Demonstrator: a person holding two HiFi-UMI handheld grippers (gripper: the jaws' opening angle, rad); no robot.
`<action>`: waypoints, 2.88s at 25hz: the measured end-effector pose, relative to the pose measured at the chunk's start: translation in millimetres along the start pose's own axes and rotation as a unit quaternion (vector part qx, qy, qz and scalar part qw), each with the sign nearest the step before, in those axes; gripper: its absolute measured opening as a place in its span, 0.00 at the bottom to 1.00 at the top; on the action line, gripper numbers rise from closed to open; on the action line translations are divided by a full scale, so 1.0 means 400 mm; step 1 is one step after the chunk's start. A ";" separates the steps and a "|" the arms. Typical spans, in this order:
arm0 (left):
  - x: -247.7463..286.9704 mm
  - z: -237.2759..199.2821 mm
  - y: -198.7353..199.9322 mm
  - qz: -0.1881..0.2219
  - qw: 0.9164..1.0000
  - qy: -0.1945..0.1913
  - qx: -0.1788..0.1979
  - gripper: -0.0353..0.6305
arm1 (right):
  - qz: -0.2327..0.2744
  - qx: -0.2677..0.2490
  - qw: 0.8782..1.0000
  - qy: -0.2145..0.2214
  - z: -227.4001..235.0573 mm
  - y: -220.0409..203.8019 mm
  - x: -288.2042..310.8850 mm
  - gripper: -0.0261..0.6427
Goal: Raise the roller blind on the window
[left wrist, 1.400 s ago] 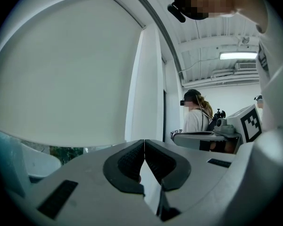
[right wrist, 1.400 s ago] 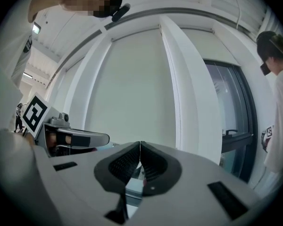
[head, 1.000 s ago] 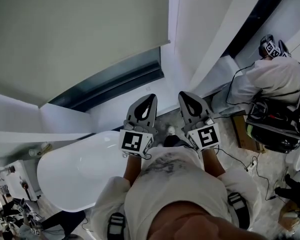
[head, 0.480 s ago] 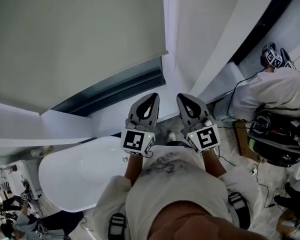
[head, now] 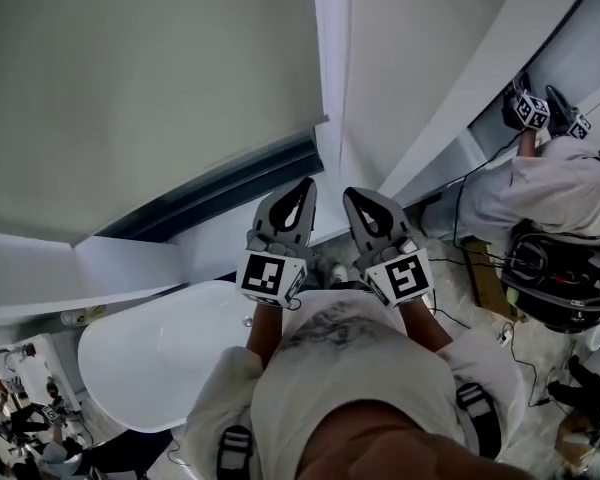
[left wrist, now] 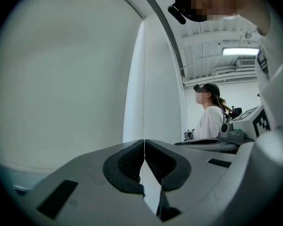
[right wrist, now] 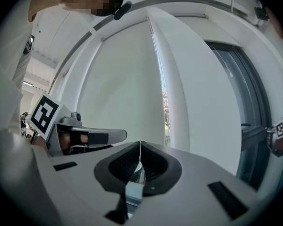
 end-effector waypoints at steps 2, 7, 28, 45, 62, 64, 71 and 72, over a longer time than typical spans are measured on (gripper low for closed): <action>0.015 -0.010 0.003 0.005 1.000 -0.013 -0.002 0.06 | 0.005 0.001 1.000 -0.014 -0.001 0.003 0.005 0.13; 0.061 -0.036 0.004 0.008 0.999 -0.050 -0.002 0.06 | 0.008 -0.004 0.999 -0.052 0.010 0.012 0.018 0.13; 0.198 -0.108 -0.001 0.032 0.982 -0.185 -0.002 0.07 | -0.006 -0.025 0.986 -0.166 0.017 0.026 0.054 0.13; 0.319 -0.083 0.023 0.030 0.974 -0.224 0.008 0.19 | -0.012 -0.027 0.979 -0.200 0.013 0.058 0.013 0.13; 0.332 -0.102 0.049 0.048 0.962 -0.270 -0.001 0.24 | -0.020 -0.032 0.975 -0.218 -0.043 0.084 0.043 0.14; 0.331 -0.110 0.043 0.051 0.962 -0.268 -0.005 0.24 | -0.019 -0.034 0.975 -0.219 -0.049 0.080 0.047 0.14; 0.312 -0.126 0.023 0.050 0.966 -0.252 -0.009 0.07 | -0.018 -0.038 0.977 -0.211 -0.056 0.061 0.046 0.14; 0.306 -0.134 0.024 0.048 0.967 -0.250 -0.008 0.07 | -0.017 -0.037 0.978 -0.205 -0.058 0.064 0.054 0.14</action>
Point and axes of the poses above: the fingertips, and each gripper's own axes: x forward along the fingers, z to its right, y out of its top, the point moved 10 cm from there along -x, backward along the fingers, and after that the axes turned 8 degrees about x, right-handed, at the moved point
